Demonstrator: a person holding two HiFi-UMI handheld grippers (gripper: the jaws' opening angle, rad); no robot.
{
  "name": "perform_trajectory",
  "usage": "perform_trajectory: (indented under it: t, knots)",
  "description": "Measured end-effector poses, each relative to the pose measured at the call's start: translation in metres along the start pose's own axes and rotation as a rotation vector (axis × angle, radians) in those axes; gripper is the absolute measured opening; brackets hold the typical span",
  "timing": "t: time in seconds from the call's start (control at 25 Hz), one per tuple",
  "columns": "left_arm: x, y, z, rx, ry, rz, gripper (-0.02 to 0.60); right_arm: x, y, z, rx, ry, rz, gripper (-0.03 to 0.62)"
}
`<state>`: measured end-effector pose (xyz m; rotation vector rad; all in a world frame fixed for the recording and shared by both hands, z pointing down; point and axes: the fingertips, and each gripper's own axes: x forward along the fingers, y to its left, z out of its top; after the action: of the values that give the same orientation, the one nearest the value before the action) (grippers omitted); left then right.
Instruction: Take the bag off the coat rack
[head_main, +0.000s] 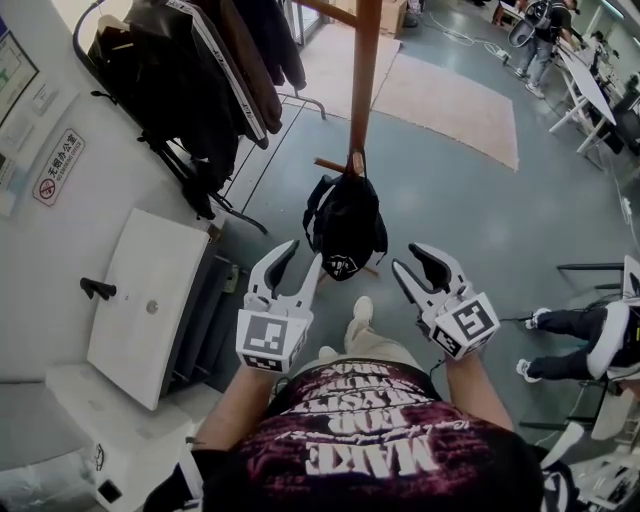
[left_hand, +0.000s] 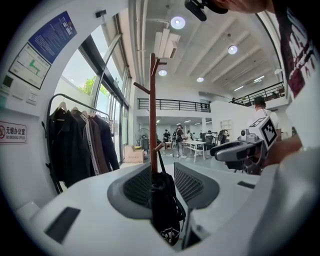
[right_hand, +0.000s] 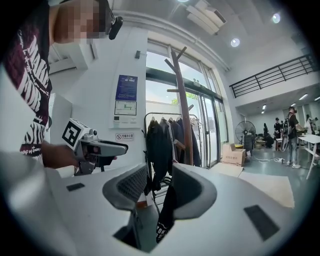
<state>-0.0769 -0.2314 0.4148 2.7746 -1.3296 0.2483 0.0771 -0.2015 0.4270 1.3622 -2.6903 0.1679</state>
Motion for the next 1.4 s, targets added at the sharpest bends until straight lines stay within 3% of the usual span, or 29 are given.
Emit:
perform_trajectory:
  t: [0.64,1.4]
  knots:
    - [0.074,0.023,0.001,-0.016,0.015,0.011,0.143,0.060,-0.056,-0.003,0.003,0.040,0.068,0.166]
    - [0.164,0.040,-0.042,-0.006,0.106,-0.011,0.143,0.133,-0.102,-0.047,0.014,0.134,0.131,0.164]
